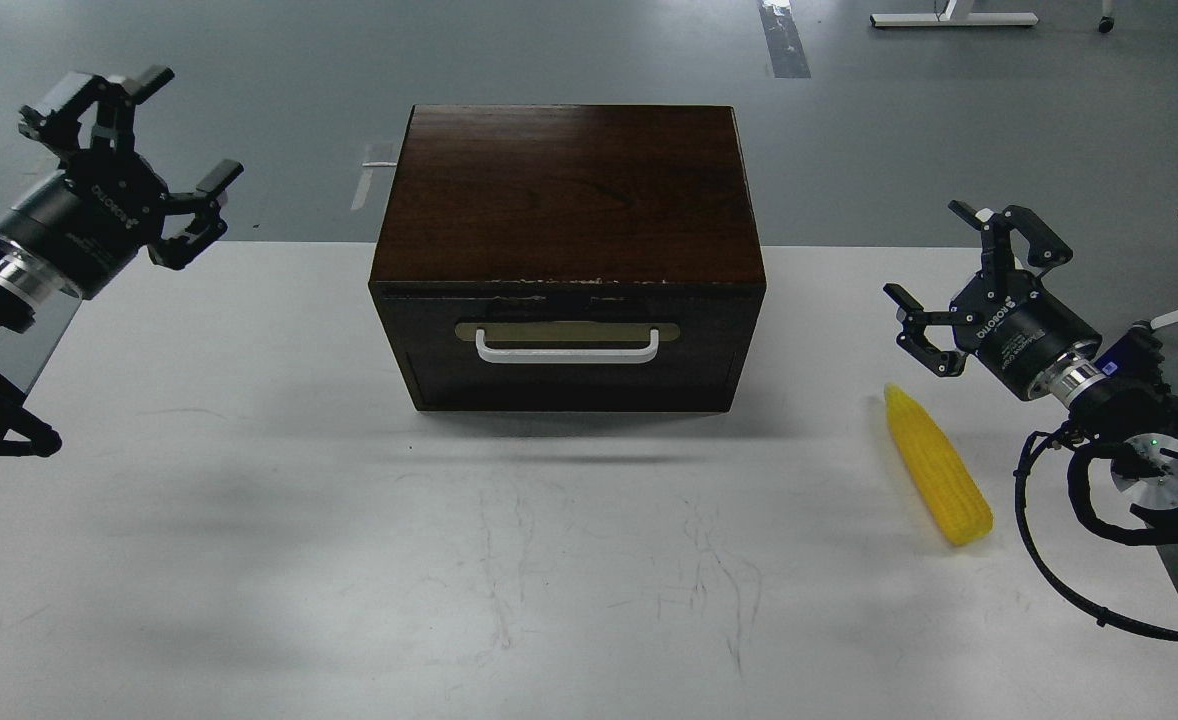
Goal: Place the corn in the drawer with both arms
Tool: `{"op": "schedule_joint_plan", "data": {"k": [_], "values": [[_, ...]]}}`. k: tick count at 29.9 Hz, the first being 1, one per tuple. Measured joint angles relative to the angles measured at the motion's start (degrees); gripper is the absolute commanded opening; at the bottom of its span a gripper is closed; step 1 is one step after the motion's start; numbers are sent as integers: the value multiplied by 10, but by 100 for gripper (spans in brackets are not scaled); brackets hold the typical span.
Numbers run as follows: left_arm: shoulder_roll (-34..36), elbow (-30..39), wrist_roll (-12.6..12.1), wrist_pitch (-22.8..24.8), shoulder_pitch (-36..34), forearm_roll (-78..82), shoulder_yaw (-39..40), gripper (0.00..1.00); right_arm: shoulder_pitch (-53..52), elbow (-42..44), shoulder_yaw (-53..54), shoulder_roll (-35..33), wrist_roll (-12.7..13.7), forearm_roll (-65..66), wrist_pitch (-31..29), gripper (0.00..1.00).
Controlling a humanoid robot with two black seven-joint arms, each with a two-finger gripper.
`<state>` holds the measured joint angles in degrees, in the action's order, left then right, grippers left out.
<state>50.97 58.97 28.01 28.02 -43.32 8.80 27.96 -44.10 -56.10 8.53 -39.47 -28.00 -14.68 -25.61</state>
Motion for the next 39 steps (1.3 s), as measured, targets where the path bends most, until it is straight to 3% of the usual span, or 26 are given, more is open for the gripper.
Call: {"op": "schedule_joint_plan", "data": {"k": [4, 10, 13, 21, 25, 31, 39], "values": [[36, 37, 0, 0, -63, 61, 1, 98, -4, 8, 3, 0, 0, 0, 1, 100], [50, 134, 0, 0, -176, 274, 0, 98, -8, 12, 4, 0, 0, 0, 2, 100], [32, 169, 0, 0, -222, 401, -2, 98, -9, 14, 4, 1, 0, 0, 3, 100], [-93, 191, 0, 0, -300, 761, -17, 98, -9, 19, 4, 1, 0, 0, 5, 100], [-144, 191, 0, 0, -355, 899, -84, 98, -9, 25, 5, 1, 0, 1, 5, 100], [-188, 201, 0, 0, -457, 947, -240, 98, -8, 29, 4, 1, 0, 3, 6, 100], [-270, 205, 0, 0, -506, 1027, -332, 97, -8, 34, 4, 2, 0, 4, 6, 100]]}}
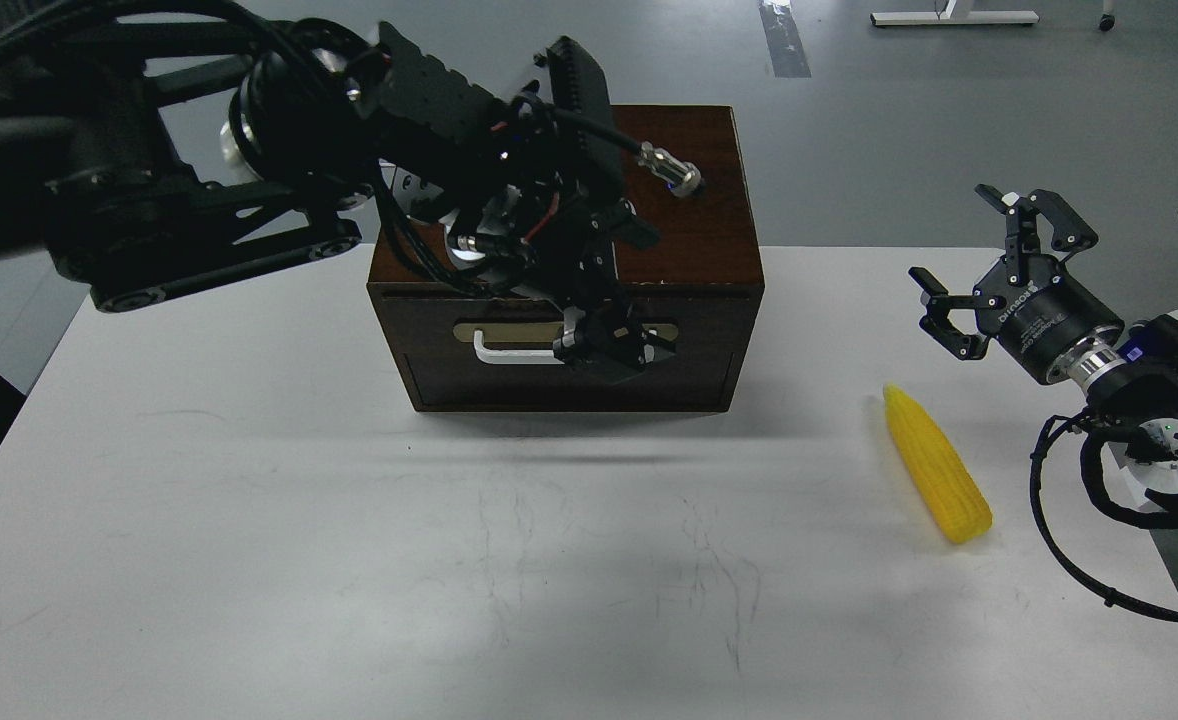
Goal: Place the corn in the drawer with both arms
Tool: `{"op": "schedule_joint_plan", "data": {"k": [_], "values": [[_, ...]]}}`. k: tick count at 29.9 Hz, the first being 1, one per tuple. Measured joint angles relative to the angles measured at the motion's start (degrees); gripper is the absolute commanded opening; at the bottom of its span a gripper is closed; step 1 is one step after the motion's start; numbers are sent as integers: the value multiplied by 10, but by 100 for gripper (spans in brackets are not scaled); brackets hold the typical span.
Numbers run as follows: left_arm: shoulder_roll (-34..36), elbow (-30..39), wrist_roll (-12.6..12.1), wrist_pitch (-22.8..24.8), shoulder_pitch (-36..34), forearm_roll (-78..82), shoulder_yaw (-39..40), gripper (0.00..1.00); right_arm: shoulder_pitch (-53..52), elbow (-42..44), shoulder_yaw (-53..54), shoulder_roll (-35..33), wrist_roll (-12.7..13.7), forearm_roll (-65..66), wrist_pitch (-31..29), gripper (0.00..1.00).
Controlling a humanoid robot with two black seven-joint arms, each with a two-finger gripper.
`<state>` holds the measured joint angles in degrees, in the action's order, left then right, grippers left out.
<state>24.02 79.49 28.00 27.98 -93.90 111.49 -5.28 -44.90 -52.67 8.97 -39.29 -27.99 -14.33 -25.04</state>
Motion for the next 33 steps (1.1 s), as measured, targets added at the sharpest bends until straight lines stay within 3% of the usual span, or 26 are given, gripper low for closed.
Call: {"op": "schedule_joint_plan", "data": {"k": [6, 20, 33], "values": [[-36, -3, 0, 0, -6, 52, -45, 97, 0, -1, 0, 0, 0, 1, 0, 100], [-45, -22, 0, 0, -8, 134, -129, 97, 1, 0, 1, 3, 0, 4, 0, 100], [-52, -34, 0, 0, -4, 135, -156, 97, 6, 1, 1, 4, 0, 4, 0, 100]]}}
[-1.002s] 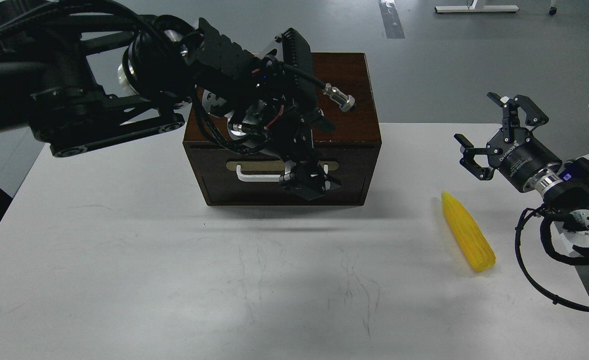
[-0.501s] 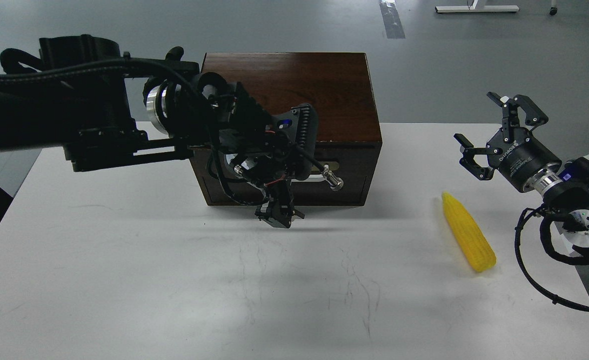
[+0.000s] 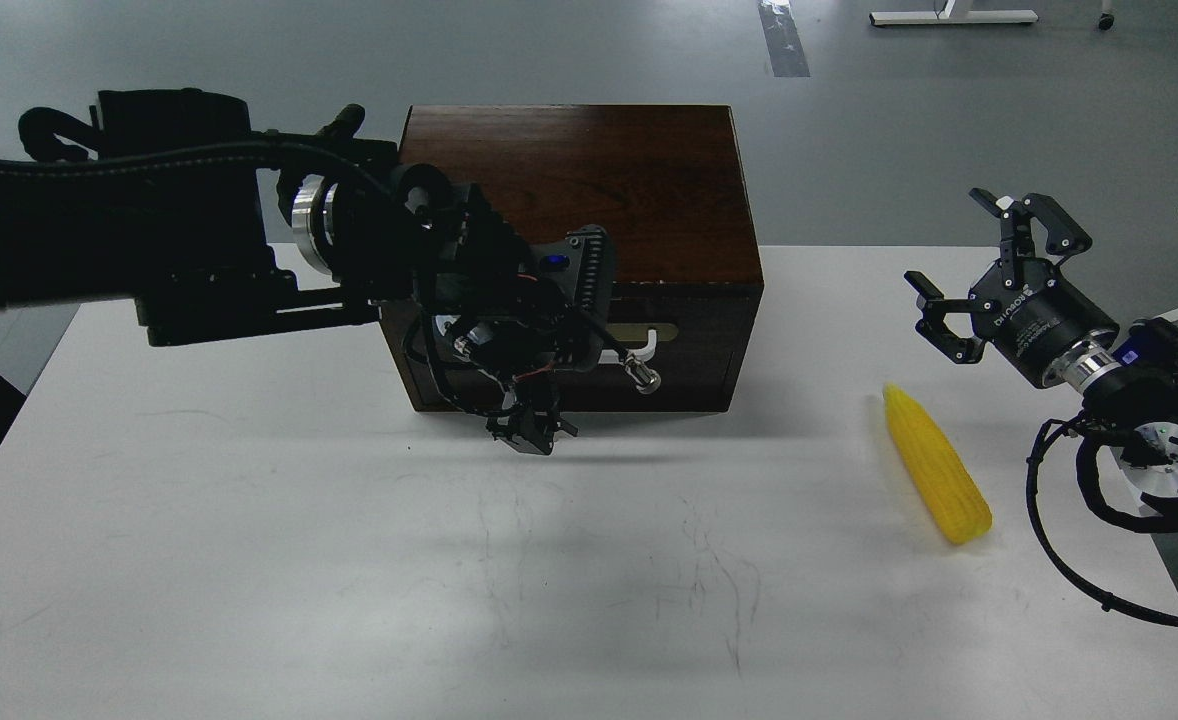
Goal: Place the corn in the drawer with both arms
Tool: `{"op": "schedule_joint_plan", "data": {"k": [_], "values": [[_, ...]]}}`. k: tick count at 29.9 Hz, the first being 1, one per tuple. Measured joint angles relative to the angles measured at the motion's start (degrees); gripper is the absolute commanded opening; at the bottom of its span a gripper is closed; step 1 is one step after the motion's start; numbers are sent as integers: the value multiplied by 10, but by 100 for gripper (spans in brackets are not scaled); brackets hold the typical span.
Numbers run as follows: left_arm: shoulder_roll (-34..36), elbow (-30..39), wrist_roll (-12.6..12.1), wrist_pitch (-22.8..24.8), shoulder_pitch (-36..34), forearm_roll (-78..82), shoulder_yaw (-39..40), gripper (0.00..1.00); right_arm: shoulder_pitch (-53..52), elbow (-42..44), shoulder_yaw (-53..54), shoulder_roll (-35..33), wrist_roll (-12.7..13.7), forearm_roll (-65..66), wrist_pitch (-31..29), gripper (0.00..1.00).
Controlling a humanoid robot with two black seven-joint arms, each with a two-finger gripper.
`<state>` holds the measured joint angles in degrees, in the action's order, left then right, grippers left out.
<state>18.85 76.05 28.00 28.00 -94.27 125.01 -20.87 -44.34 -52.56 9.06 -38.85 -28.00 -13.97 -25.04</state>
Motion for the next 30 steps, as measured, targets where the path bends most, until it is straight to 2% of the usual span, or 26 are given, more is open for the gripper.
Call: {"op": "schedule_joint_plan", "data": {"k": [30], "values": [[-31, -40, 0, 0, 5, 0, -30, 97, 3, -1, 0, -2, 0, 0, -1, 100]]}}
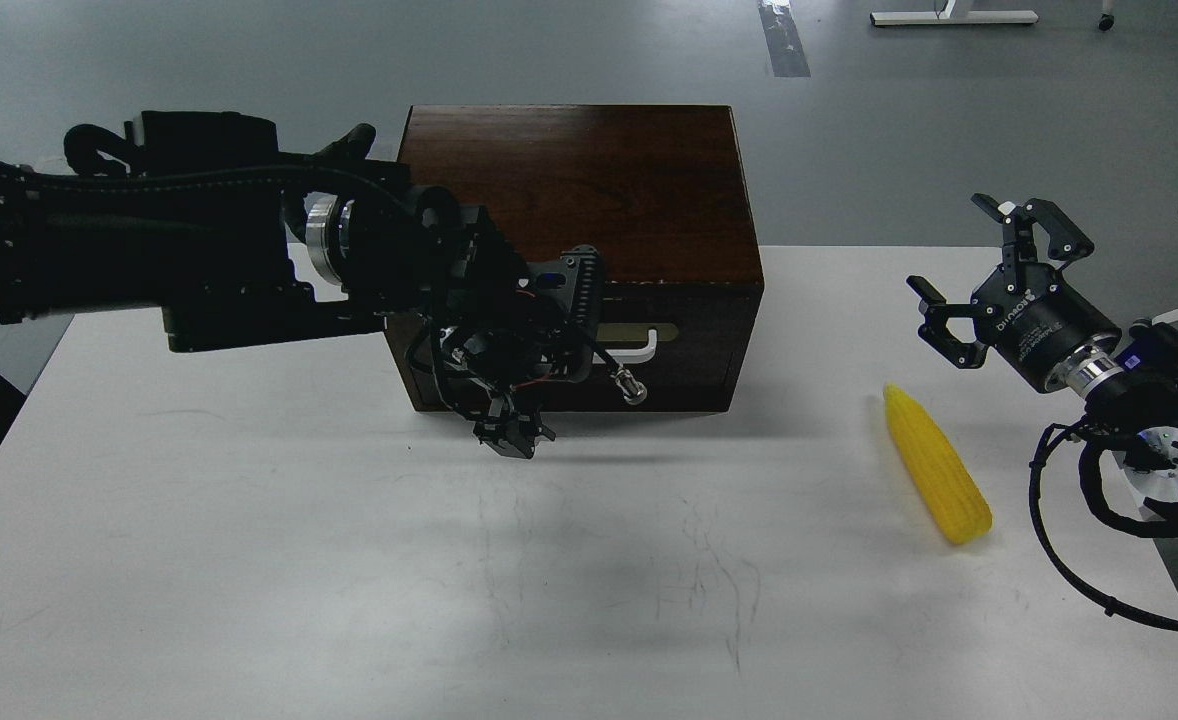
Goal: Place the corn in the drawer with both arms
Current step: 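Pull the drawer handle toward the robot with the left gripper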
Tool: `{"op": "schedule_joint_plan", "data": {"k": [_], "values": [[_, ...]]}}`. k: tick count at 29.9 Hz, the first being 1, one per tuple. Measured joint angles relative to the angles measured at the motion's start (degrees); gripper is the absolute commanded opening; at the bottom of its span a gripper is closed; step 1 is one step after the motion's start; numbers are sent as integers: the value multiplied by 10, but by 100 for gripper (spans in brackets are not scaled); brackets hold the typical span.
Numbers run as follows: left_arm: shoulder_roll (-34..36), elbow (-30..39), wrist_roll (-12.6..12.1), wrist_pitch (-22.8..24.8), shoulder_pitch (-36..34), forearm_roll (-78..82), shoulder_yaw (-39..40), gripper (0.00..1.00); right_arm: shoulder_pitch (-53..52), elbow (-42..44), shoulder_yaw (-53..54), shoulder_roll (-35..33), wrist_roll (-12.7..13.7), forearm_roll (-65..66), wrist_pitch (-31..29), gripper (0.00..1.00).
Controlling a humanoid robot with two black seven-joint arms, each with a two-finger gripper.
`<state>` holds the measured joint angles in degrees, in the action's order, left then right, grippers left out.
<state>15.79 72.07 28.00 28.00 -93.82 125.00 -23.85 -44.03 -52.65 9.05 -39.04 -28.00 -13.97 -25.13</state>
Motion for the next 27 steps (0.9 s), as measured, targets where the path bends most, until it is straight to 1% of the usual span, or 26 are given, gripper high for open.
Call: {"op": "schedule_joint_plan", "data": {"k": [22, 27], "values": [[-24, 5, 0, 0, 0, 0, -21, 97, 2, 0, 0, -2, 0, 0, 0, 100], [-27, 15, 0, 0, 0, 0, -38, 97, 5, -1, 0, -2, 0, 0, 0, 100]]}}
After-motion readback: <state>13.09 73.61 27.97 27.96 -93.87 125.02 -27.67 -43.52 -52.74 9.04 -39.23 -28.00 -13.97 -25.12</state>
